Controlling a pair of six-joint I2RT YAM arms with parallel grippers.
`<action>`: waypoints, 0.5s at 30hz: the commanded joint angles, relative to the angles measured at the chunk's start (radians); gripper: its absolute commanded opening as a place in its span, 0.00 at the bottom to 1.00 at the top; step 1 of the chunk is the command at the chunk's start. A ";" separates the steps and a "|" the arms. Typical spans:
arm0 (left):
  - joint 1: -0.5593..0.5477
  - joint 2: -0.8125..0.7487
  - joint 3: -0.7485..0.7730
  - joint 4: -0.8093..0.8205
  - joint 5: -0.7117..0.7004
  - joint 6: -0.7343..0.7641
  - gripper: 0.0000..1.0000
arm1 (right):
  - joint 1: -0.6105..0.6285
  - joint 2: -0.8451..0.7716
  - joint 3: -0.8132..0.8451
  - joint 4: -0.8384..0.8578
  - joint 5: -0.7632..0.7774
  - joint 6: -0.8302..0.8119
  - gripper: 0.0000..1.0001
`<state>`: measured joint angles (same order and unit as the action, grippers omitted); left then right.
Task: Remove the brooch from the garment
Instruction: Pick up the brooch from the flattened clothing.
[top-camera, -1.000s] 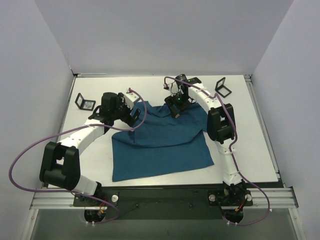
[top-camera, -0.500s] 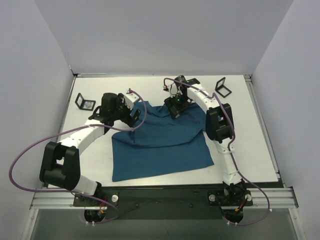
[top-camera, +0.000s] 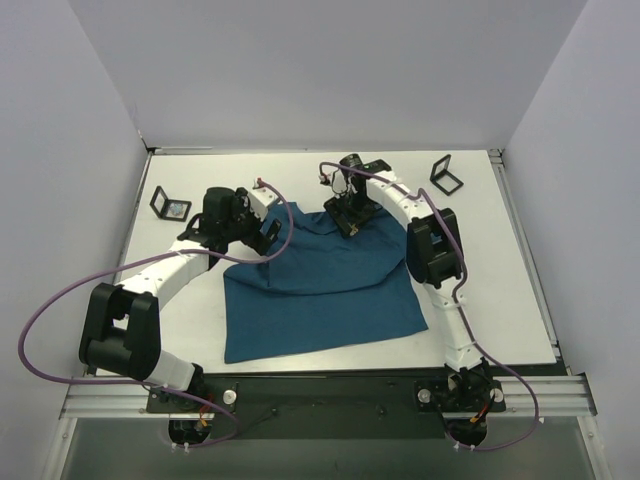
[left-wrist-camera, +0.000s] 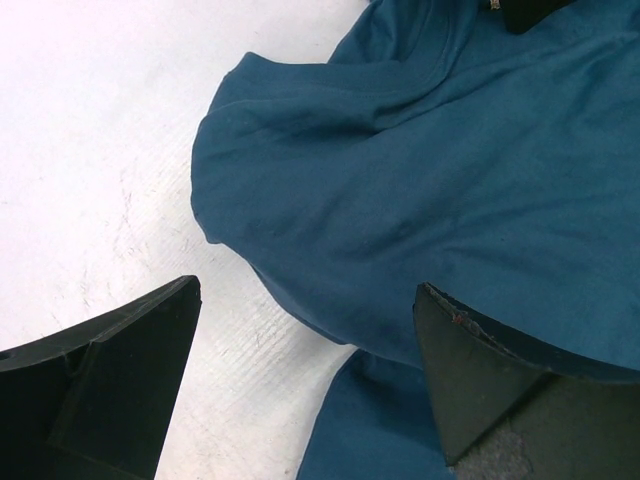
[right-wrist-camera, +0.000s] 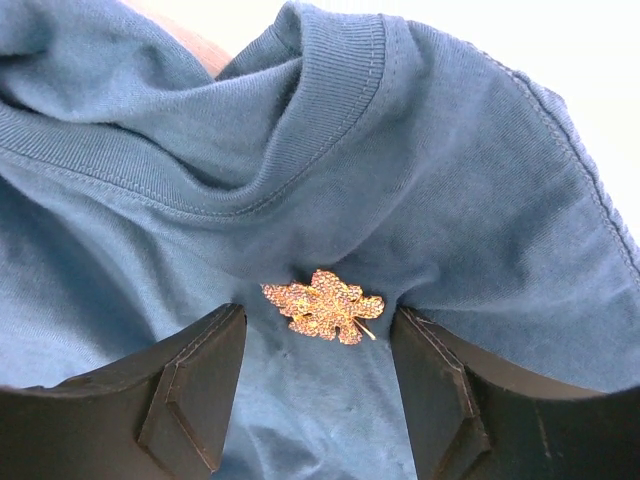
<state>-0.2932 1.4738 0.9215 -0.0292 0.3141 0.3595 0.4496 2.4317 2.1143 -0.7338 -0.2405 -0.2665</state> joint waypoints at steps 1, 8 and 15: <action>0.000 -0.018 -0.007 0.055 0.006 -0.001 0.97 | 0.024 -0.026 -0.027 0.001 0.081 -0.017 0.60; -0.001 -0.017 -0.013 0.055 0.003 -0.001 0.97 | 0.037 0.001 -0.017 -0.001 0.135 -0.017 0.60; 0.000 -0.018 -0.012 0.054 0.006 -0.002 0.97 | 0.037 0.038 0.052 -0.072 0.130 -0.011 0.39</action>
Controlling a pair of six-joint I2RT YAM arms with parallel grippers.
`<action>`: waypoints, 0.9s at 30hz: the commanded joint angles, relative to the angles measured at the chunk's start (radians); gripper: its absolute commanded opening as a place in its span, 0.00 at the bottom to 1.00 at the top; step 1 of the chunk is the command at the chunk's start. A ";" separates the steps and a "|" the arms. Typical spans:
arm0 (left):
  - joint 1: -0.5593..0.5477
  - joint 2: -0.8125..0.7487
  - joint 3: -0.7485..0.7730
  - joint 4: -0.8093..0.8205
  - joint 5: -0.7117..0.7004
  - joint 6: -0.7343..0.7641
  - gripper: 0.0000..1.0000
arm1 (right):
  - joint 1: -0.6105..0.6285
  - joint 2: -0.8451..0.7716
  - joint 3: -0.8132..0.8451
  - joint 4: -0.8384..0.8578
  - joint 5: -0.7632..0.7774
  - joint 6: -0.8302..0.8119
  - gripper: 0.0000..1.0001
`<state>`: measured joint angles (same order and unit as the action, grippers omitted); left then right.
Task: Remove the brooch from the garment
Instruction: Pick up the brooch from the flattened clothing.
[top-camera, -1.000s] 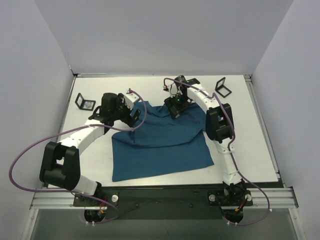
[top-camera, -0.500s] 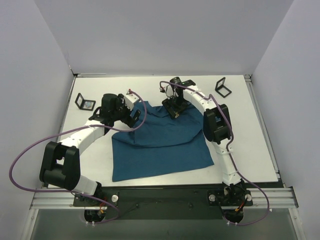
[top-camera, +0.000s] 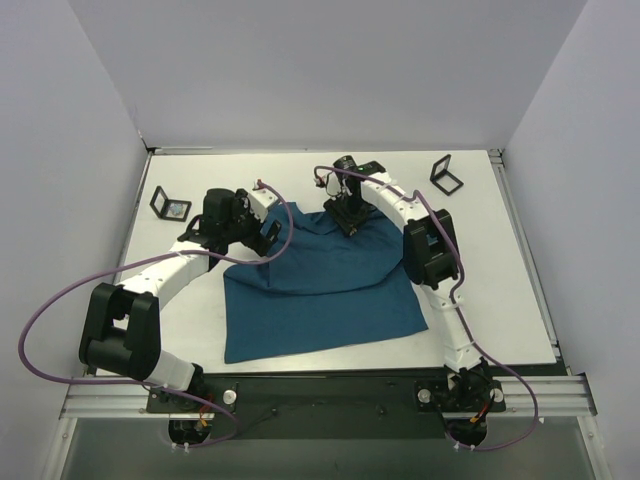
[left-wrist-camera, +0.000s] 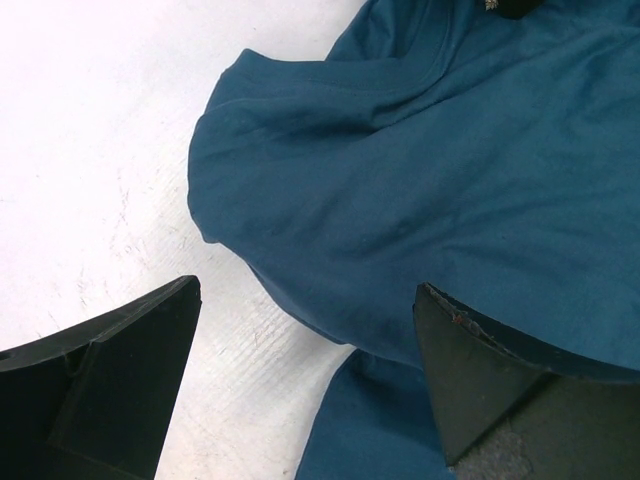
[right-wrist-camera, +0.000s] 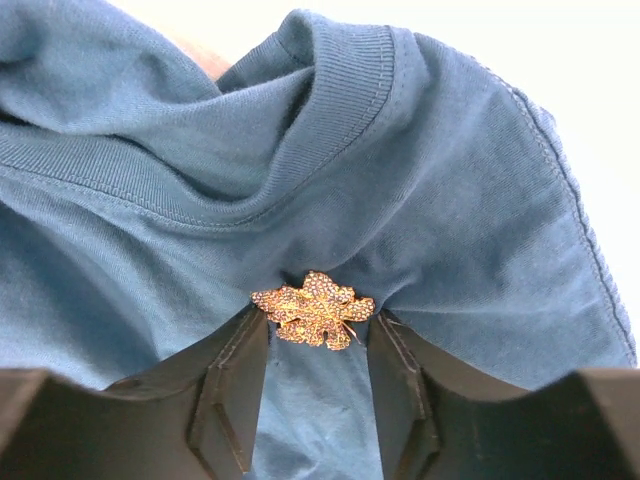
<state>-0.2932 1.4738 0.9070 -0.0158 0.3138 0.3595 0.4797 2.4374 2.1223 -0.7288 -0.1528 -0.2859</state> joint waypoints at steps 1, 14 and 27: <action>0.002 -0.020 0.001 0.037 0.005 -0.004 0.97 | 0.007 0.037 0.045 -0.078 0.045 0.008 0.38; 0.002 -0.047 0.001 0.020 0.031 0.012 0.97 | -0.088 -0.041 0.047 -0.078 -0.217 0.102 0.34; -0.017 0.072 0.142 -0.053 0.217 0.196 0.97 | -0.196 -0.112 -0.022 -0.156 -0.737 0.100 0.33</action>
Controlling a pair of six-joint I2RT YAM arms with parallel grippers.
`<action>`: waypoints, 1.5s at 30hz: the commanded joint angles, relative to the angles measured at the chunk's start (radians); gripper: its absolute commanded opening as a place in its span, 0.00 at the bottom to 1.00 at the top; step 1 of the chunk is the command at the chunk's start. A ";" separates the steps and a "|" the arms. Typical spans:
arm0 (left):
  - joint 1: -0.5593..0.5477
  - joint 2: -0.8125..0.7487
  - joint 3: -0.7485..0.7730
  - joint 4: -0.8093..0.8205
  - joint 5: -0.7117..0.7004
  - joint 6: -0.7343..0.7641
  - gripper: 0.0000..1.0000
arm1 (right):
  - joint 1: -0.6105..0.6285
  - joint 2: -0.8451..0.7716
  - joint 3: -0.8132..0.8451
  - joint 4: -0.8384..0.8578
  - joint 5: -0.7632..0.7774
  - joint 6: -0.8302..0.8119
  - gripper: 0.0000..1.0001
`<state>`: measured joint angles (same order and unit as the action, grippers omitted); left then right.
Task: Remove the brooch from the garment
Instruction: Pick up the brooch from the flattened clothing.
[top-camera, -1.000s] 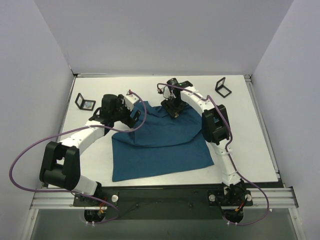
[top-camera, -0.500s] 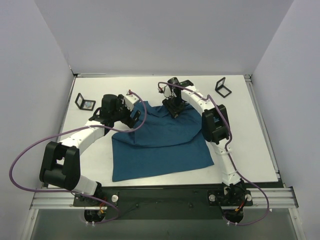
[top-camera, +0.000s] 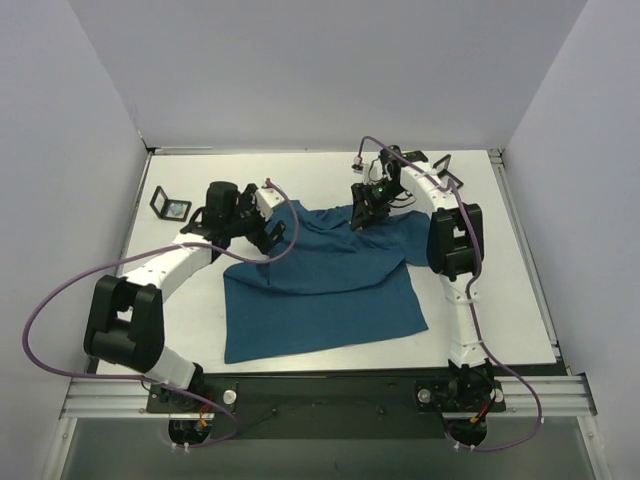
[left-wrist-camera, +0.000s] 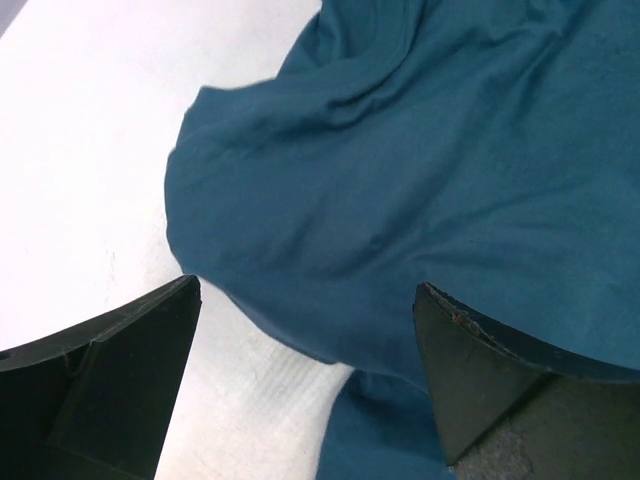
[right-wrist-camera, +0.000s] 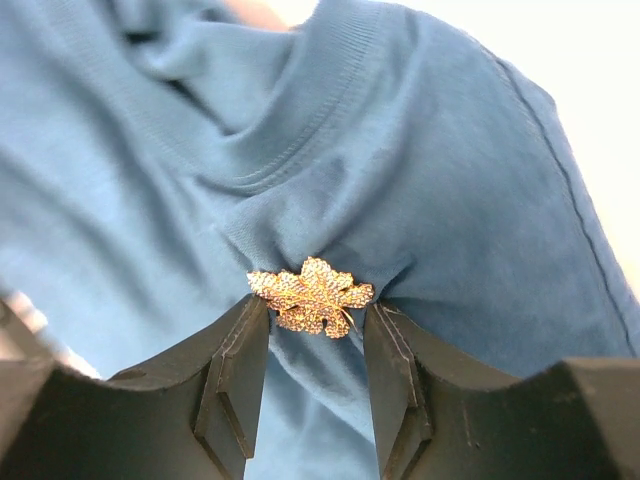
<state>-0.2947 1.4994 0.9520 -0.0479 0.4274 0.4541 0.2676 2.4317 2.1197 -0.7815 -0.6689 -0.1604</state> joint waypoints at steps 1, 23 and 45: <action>-0.021 0.059 0.112 -0.030 0.108 0.130 0.97 | 0.016 -0.109 -0.023 -0.117 -0.236 -0.027 0.33; -0.158 0.248 0.043 0.367 0.218 0.202 0.97 | 0.038 -0.002 0.037 -0.372 -0.437 -0.189 0.38; -0.215 0.344 0.080 0.444 0.307 0.034 0.76 | 0.076 -0.026 0.011 -0.381 -0.391 -0.214 0.40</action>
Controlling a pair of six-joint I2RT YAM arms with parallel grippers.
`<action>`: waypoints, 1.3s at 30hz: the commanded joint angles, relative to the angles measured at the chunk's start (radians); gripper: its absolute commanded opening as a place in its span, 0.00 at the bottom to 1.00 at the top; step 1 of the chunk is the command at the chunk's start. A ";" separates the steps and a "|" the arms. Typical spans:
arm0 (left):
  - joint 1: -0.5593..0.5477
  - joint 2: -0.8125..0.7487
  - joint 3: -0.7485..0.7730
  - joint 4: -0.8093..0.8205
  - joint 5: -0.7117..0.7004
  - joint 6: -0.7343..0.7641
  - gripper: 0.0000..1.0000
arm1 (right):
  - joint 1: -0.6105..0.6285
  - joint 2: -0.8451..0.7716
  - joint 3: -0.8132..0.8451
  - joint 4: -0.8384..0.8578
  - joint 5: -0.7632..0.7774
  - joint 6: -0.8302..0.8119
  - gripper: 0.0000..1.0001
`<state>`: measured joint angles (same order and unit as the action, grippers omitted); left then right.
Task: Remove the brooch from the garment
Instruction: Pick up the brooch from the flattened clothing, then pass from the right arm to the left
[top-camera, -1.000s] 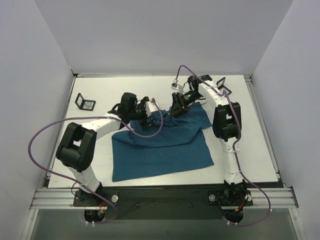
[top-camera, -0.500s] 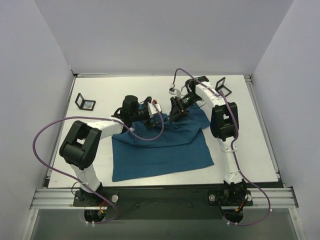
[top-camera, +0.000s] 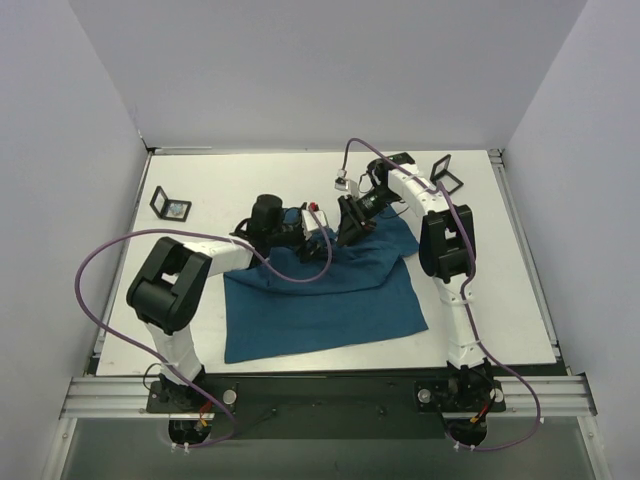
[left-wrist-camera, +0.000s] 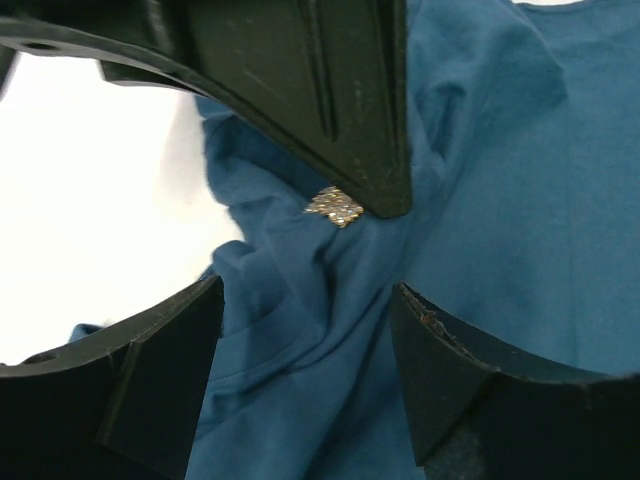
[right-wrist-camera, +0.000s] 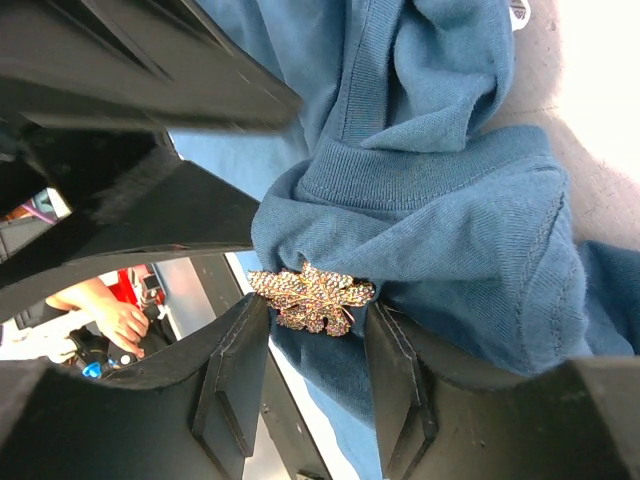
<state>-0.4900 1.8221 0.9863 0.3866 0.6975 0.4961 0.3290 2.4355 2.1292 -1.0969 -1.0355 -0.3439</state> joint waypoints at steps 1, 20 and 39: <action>-0.022 0.028 0.051 0.000 0.034 -0.002 0.73 | 0.016 -0.032 0.000 -0.067 -0.026 -0.030 0.40; -0.053 0.026 0.080 -0.077 0.016 -0.056 0.00 | -0.011 -0.095 0.018 -0.090 0.034 -0.075 0.53; -0.041 0.006 0.032 -0.009 0.062 -0.229 0.00 | 0.068 -0.311 -0.270 0.209 0.369 -0.144 0.47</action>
<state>-0.5365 1.8648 1.0359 0.3046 0.7033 0.3305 0.3584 2.1597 1.9144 -0.9688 -0.7620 -0.4744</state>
